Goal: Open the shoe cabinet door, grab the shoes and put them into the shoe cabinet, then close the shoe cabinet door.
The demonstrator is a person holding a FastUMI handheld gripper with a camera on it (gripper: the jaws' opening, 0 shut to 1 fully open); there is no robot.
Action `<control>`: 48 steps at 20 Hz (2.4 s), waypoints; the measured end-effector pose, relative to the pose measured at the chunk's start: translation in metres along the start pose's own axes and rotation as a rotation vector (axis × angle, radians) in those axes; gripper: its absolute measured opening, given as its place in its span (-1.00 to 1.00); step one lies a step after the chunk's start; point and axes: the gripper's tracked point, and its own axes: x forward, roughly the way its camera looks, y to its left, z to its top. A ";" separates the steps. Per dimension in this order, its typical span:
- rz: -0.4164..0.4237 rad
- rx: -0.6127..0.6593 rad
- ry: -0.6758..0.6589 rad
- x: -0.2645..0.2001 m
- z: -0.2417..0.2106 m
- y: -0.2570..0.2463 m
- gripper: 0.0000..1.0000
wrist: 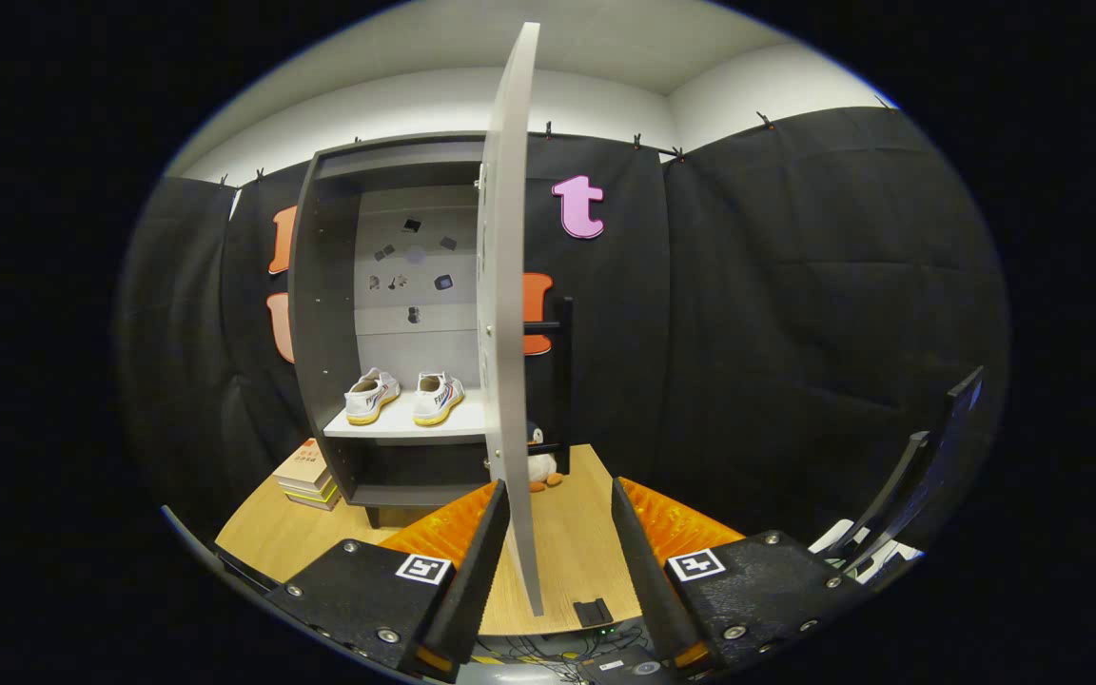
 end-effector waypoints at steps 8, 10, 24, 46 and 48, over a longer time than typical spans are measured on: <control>0.071 0.024 0.003 0.050 -0.002 -0.020 0.44; 0.092 0.031 -0.002 0.057 0.001 -0.015 0.45; 0.210 0.022 -0.009 0.045 -0.001 0.060 0.41; 0.531 -0.019 -0.068 0.122 0.027 0.318 0.90; 0.523 -0.044 -0.085 0.129 0.028 0.341 0.91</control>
